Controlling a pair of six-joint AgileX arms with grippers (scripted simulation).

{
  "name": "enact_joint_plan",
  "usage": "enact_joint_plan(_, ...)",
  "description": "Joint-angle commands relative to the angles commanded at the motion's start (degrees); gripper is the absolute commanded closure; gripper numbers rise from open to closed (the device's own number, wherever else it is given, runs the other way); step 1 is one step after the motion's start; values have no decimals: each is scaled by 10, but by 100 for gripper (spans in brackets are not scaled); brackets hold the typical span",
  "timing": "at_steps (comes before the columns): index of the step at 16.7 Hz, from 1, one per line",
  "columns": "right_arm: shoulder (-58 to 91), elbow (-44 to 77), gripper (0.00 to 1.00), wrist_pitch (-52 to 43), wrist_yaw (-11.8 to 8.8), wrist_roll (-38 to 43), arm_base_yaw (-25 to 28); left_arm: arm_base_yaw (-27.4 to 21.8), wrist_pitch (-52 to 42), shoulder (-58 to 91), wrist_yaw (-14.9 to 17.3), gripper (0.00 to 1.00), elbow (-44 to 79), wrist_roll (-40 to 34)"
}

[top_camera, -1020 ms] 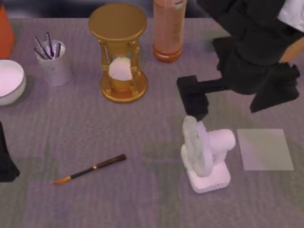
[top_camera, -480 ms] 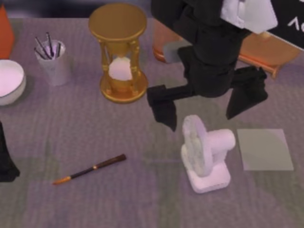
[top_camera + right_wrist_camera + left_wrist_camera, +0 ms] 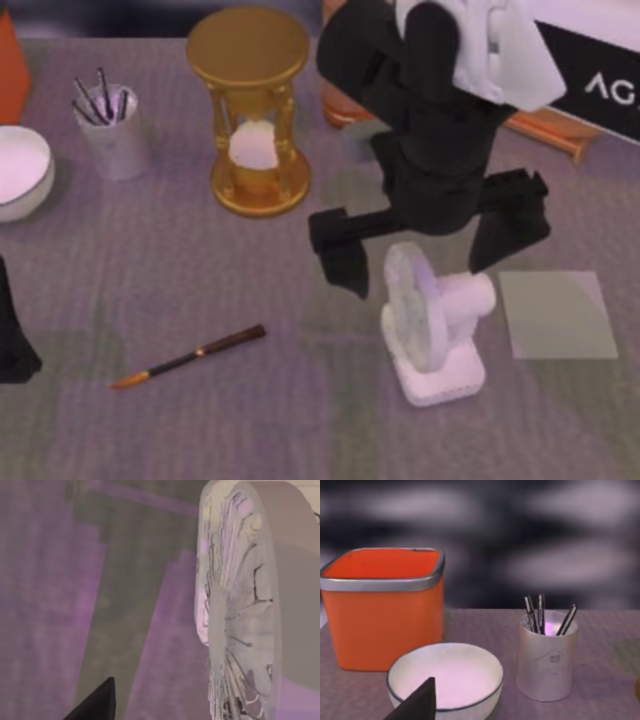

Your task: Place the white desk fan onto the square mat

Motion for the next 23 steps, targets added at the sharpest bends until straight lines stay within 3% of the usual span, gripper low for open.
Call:
enact_joint_plan(7,-1,-43,0,42,0,1,1,0,0,0,0,0,0,0)
enact_joint_plan(20,-1,-43,98,42,0,1,1,0,0,0,0,0,0,0)
enact_joint_plan(23,-1,-43,100,42,0,1,1,0,0,0,0,0,0,0)
